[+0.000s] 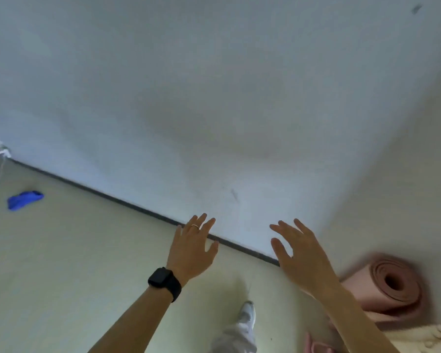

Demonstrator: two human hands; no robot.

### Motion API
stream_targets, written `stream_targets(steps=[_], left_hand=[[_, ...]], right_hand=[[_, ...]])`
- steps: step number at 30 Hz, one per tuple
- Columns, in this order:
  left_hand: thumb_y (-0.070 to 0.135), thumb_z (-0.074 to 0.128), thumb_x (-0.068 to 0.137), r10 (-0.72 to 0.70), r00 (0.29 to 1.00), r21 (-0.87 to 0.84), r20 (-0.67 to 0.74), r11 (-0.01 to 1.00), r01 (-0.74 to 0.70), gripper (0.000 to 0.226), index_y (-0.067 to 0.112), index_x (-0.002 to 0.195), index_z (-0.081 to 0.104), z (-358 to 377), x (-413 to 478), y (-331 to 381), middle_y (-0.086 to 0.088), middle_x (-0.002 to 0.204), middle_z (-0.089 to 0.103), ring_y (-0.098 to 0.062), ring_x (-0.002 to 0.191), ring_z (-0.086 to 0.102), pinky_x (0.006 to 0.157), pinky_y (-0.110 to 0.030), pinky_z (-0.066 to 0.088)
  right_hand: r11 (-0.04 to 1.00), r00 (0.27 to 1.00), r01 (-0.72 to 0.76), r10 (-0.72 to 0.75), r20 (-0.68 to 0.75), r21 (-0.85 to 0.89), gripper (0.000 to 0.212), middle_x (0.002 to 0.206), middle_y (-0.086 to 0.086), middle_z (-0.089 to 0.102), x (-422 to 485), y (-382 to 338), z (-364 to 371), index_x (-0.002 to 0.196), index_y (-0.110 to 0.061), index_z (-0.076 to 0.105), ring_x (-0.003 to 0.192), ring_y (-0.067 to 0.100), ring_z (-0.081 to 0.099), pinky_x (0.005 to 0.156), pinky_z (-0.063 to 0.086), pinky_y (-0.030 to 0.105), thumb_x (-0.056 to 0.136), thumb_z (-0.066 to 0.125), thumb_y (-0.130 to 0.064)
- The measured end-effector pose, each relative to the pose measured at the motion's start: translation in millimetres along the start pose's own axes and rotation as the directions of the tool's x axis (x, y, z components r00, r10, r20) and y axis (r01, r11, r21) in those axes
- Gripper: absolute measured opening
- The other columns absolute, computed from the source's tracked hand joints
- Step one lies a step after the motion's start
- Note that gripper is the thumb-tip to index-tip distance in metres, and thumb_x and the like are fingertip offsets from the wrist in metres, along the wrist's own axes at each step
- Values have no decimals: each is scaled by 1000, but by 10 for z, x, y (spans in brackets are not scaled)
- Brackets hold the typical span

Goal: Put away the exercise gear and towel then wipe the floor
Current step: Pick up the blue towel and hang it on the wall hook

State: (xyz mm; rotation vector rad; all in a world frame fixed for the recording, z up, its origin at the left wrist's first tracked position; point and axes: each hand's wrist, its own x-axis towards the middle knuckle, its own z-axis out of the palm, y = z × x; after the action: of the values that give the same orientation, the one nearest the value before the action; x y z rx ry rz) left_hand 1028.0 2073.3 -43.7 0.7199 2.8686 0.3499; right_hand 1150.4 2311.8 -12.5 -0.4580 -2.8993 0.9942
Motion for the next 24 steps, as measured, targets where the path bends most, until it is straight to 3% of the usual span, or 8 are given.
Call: stream_targets(steps=[6,11,19,24], left_hand=[[64,16,85,-334,921,-42,-202,942,333,74,35,152,29,-622,-1253,-1008,8,162,22,-15,151,12,120,-46,11],[53,38,97,-533,778,-108,-334,841,530,59,36,152,28,-1085,-2141,-1754,8,162,22,-14,151,10,121,-46,11],[50,41,98,-670,583,-196,-459,716,669,57,38,152,26,-1773,-3590,-2995,11,161,21,-12,151,8,122,-44,8],[50,42,97,-692,527,-212,-494,684,698,58,38,151,27,-2038,-4519,-4000,13,160,24,-10,150,7,122,-44,9]], right_hand=[[944,932,324,-330,150,63,41,151,-29,36,-118,-1300,569,141,-47,44,148,-3,4,118,26,29,100,40,-51],[826,798,558,-561,218,81,41,151,-22,39,-298,-2410,942,141,-43,46,150,3,8,120,23,30,101,40,-47],[650,605,757,-735,307,64,44,155,-19,36,-793,-4078,1699,145,-42,41,150,6,7,121,19,31,101,37,-49],[618,579,784,-760,293,52,45,153,-20,38,-1163,-5024,2445,144,-45,41,150,4,11,121,23,33,100,37,-51]])
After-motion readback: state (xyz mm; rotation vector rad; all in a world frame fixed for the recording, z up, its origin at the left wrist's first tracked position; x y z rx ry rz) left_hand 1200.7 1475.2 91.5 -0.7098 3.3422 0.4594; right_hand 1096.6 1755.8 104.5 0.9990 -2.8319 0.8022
